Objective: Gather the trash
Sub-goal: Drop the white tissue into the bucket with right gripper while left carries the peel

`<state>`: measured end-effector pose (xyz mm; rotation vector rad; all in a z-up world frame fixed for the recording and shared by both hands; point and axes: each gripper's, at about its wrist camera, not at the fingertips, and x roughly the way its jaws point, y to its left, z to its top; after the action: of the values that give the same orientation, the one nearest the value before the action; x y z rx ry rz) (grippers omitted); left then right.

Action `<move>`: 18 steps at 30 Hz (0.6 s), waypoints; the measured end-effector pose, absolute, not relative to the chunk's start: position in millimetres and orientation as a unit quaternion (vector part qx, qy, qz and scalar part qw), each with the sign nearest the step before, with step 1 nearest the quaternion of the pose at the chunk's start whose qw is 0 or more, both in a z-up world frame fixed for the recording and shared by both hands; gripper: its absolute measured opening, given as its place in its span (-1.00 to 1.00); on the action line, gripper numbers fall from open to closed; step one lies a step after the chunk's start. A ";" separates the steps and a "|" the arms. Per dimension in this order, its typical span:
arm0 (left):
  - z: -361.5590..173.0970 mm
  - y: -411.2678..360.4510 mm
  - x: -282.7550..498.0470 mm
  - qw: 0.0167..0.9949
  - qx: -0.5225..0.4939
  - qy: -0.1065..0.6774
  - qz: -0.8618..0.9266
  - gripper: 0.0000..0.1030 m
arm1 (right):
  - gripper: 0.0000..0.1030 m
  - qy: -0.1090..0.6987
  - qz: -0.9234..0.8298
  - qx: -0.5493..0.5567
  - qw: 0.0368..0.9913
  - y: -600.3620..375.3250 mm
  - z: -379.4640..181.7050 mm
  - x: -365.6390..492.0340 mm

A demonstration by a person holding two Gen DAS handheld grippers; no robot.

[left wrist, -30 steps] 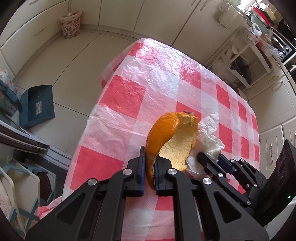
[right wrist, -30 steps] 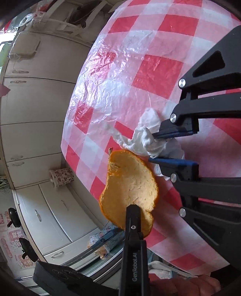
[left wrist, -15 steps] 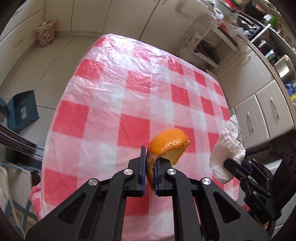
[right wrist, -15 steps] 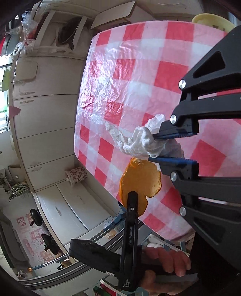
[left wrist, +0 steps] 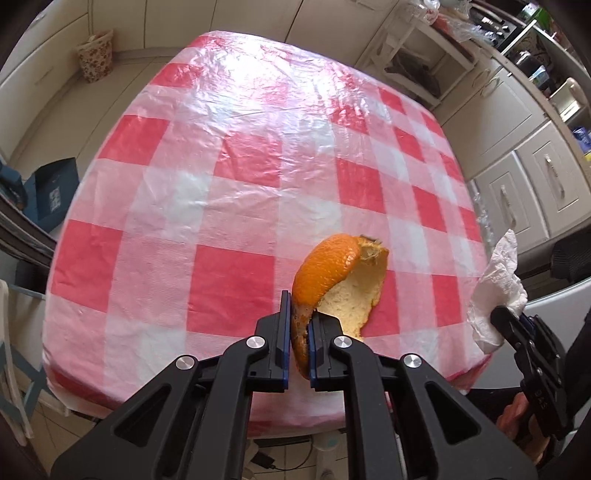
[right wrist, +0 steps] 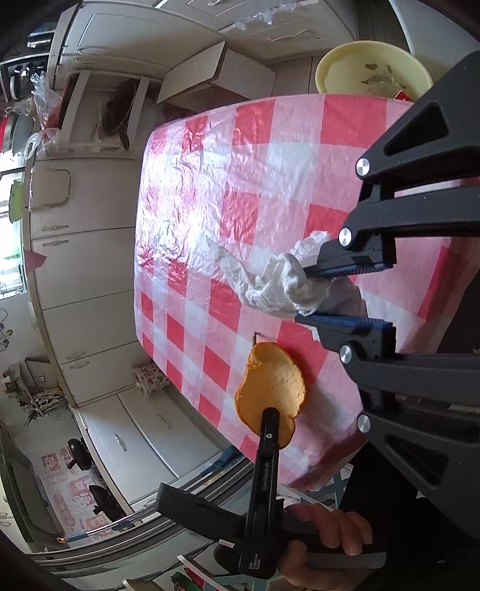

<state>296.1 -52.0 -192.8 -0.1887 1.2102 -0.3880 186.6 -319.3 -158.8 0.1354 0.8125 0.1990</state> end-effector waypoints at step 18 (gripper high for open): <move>-129.3 -135.2 279.2 0.798 -0.142 0.475 -0.343 -0.87 | -0.62 0.397 -0.102 0.160 0.898 -474.1 -177.5 165.6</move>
<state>279.2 -135.2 -129.3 -0.3049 1.0190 -0.7353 165.6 -474.1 -177.5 0.3314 0.8226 -0.2120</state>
